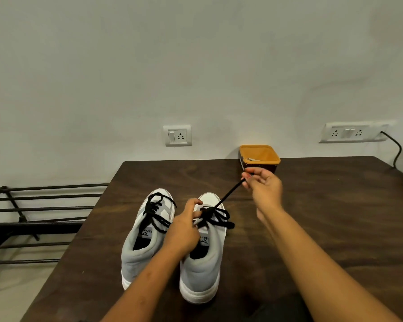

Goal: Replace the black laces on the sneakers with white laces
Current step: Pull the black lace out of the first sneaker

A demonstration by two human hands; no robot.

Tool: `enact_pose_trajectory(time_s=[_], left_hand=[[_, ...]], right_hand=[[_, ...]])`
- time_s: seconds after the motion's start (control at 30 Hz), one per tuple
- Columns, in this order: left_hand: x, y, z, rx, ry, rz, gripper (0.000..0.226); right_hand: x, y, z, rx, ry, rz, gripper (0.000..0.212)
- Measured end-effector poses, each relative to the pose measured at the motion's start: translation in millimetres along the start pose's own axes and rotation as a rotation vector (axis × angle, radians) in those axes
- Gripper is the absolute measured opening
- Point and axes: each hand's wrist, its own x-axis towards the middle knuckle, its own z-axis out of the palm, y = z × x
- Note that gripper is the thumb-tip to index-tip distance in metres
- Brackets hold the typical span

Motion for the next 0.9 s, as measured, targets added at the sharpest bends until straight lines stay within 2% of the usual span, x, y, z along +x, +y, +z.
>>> enact_pose_trajectory(time_s=[0.17,0.23,0.3,0.37,0.43,0.47,0.5,0.57,0.73,0.8,0.9], left_hand=[[-0.9,1.2,-5.7,0.136,0.043,0.012,0.045],[-1.1,1.7,-4.5,0.154,0.05,0.005,0.038],[-0.2,1.3,-2.9,0.174,0.068,-0.007,0.03],[-1.2,2.3,-1.6,0.189,0.076,-0.009,0.028],[-2.5,4.1,-0.4,0.201,0.069,0.004,0.033],[-3.1,5.4,0.0,0.213,0.069,0.008,0.034],[-3.9,7.1,0.0,0.222,0.07,0.009,0.035],[-5.0,8.3,0.7,0.226,0.076,0.005,0.032],[-5.4,8.4,0.3,0.235,0.073,-0.01,0.032],[-4.8,8.9,-0.1,0.237,0.063,-0.017,0.031],[-4.4,10.4,-0.3,0.245,0.054,-0.021,0.031]], right_hand=[[17.9,-0.7,-28.3,0.116,0.368,0.033,0.016],[23.8,6.7,-36.3,0.033,0.402,0.045,0.018],[25.9,15.6,-40.2,-0.324,0.254,0.029,0.027],[18.8,20.3,-35.8,-0.739,-0.093,0.009,0.034],[7.2,24.3,-22.7,-1.054,-0.487,0.003,0.04],[1.1,25.1,-14.5,-1.178,-0.631,-0.002,0.041],[-3.7,26.5,-6.6,-1.264,-0.722,-0.016,0.04],[-10.4,27.7,5.9,-1.368,-0.79,-0.061,0.038],[-21.6,20.3,16.1,-1.375,-0.695,-0.137,0.018],[-19.9,20.3,15.6,-1.343,-0.636,-0.173,0.018],[-6.6,20.0,9.3,-1.158,-0.427,-0.167,0.021]])
